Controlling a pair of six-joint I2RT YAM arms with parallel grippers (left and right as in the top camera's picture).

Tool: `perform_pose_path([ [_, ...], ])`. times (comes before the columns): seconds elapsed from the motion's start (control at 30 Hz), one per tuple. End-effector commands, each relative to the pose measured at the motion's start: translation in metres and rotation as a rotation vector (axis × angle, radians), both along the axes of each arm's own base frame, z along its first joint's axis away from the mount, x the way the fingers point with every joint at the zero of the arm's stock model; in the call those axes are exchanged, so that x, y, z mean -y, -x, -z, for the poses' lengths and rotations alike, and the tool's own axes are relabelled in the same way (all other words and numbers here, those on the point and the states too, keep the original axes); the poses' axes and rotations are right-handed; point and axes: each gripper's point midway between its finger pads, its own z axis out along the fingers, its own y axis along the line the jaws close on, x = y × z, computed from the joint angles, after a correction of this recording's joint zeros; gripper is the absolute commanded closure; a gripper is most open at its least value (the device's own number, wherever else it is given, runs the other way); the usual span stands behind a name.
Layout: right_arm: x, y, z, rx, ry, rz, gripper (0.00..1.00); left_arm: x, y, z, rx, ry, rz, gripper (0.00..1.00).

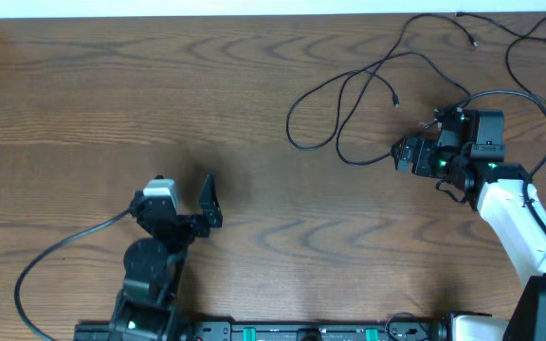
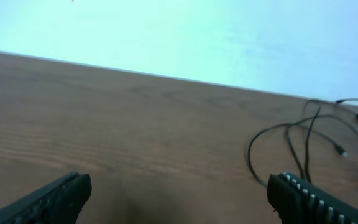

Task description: Untangle cables

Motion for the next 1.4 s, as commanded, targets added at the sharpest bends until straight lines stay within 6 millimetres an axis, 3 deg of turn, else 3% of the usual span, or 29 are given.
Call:
perform_pose_path([
  [0.0,0.002,0.001,-0.003,0.010,0.010,-0.004,0.01,0.001,0.011,-0.004,0.094,-0.012,0.026,0.04],
  [0.33,0.002,0.001,-0.003,0.010,0.010,-0.004,0.01,-0.001,0.020,0.001,0.197,-0.006,0.025,0.04],
  [0.5,0.002,0.001,-0.003,0.010,0.010,-0.004,0.01,-0.001,0.019,0.021,0.139,-0.075,0.032,0.04],
  [0.6,0.002,0.001,-0.003,0.010,0.010,-0.004,0.01,-0.002,0.022,0.049,0.026,-0.115,0.037,0.04],
  [1.37,0.002,0.001,-0.003,0.010,0.010,-0.004,0.01,0.000,0.022,0.048,0.033,-0.125,0.050,0.04],
])
